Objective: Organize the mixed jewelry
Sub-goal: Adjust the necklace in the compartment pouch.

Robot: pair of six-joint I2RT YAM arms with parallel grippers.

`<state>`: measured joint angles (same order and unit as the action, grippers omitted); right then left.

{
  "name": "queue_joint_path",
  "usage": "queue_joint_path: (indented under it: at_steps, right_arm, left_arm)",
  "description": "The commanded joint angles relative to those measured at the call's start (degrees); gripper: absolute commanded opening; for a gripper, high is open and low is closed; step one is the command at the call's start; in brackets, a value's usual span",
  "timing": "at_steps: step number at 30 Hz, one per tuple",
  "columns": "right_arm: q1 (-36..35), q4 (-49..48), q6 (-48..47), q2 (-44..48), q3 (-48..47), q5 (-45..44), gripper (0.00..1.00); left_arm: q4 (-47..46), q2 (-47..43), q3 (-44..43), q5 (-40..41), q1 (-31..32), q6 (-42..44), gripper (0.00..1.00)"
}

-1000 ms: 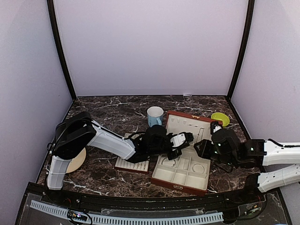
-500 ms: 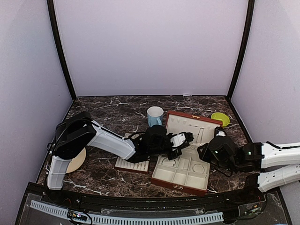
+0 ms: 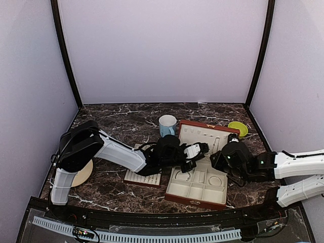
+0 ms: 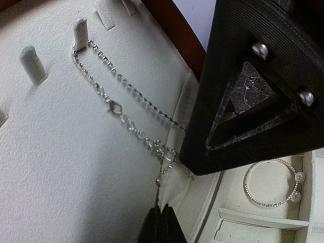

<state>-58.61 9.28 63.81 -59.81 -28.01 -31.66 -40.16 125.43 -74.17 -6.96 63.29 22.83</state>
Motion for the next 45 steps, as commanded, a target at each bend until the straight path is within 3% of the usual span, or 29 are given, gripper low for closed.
queue_joint_path:
  at_steps: [1,9,31,42,45]
  right_arm:
    - [0.51,-3.27,-1.53,-2.15,-0.45,0.45,0.32]
    - [0.43,-2.27,-1.10,-4.01,-1.11,-1.53,0.36]
    - [0.48,-6.27,-5.87,-9.54,-4.71,-3.53,0.27]
    - [0.43,-4.96,-6.33,-9.10,-5.96,-4.93,0.02]
    - [0.46,-4.46,-6.33,-7.77,-6.09,-5.03,0.00]
  left_arm:
    - [-1.67,-4.49,0.43,-2.21,0.70,-0.86,0.00]
    - [-1.74,-4.57,0.58,-2.41,0.70,-0.86,0.00]
    - [-2.89,-5.11,1.66,-3.24,0.70,-1.20,0.00]
    - [-3.29,-5.10,2.16,-2.94,0.70,-1.47,0.00]
    - [-3.30,-5.04,2.23,-2.77,0.70,-1.47,0.00]
